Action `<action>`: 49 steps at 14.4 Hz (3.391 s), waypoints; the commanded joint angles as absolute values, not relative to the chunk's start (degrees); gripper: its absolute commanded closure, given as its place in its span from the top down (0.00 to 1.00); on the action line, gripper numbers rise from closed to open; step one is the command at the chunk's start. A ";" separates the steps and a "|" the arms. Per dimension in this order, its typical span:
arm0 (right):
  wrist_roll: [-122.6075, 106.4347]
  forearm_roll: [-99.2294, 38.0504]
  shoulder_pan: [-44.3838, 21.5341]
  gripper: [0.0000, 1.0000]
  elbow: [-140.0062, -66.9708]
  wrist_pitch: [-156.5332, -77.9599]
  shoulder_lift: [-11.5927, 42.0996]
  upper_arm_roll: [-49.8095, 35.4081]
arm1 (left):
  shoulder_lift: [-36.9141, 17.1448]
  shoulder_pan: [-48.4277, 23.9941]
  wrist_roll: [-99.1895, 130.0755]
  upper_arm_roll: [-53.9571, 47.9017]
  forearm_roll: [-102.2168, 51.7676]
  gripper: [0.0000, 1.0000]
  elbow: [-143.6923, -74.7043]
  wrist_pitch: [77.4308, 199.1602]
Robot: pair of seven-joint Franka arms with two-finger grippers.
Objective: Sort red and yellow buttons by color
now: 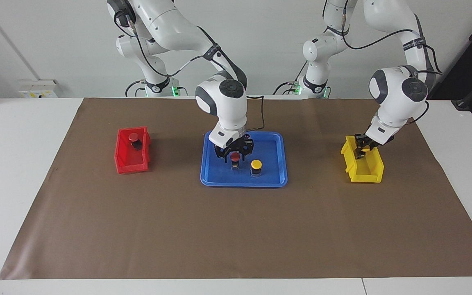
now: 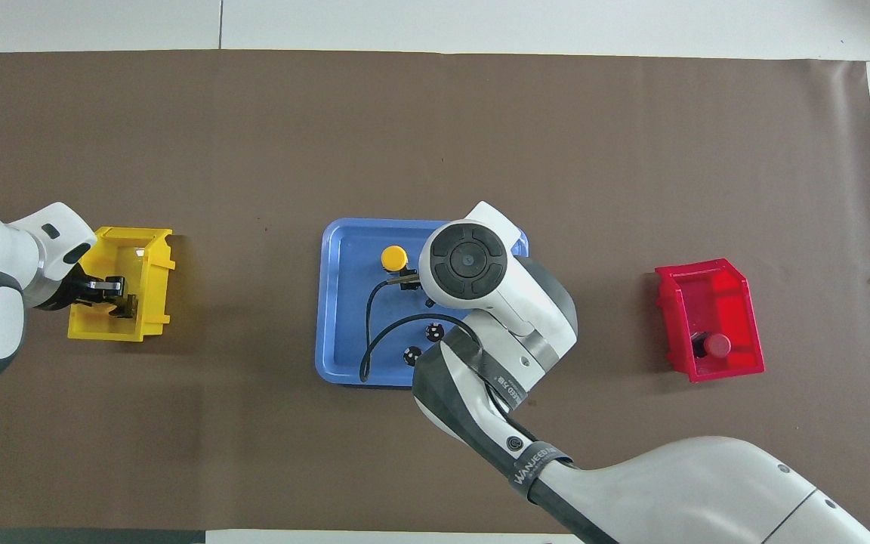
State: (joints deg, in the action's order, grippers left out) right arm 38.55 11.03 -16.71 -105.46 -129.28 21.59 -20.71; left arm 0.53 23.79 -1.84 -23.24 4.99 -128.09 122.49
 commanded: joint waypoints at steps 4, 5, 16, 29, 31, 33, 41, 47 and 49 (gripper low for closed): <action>39.81 12.30 -16.44 0.54 -107.14 -130.87 20.21 -20.83 | 0.70 24.17 -2.81 -23.29 3.87 0.02 -129.99 124.72; 39.81 12.22 -16.52 0.51 -107.14 -131.04 20.21 -20.83 | 0.70 24.17 -2.81 -23.29 3.87 0.08 -129.99 124.54; 33.50 11.95 -10.13 0.18 -102.56 -116.13 12.33 -20.57 | 0.44 23.47 -2.38 -23.38 3.17 0.67 -118.06 111.73; -4.91 -0.61 22.14 0.22 -125.21 -120.55 -5.18 -20.30 | -14.65 -10.61 43.83 -23.82 5.96 0.98 -99.76 111.43; -5.10 -0.62 22.06 0.22 -127.44 -121.99 -5.62 -20.30 | -20.28 -12.92 48.50 -23.91 10.27 0.98 -95.91 112.76; -7.02 -0.62 22.24 0.22 -129.89 -124.61 -5.97 -20.30 | -23.63 -15.54 50.79 -23.73 10.55 0.98 -92.74 112.67; -8.88 -0.70 23.29 0.22 -135.70 -130.34 -6.51 -20.21 | -27.07 -17.84 55.02 -23.73 10.72 0.89 -92.11 117.24; -8.79 -0.79 21.80 0.22 -135.79 -130.61 -5.63 -20.30 | -27.07 -17.23 55.46 -23.73 10.72 0.80 -94.48 119.53; -8.88 -0.79 21.62 0.23 -136.66 -130.78 -5.80 -20.30 | -26.98 -17.23 55.55 -23.73 10.64 0.76 -94.92 119.79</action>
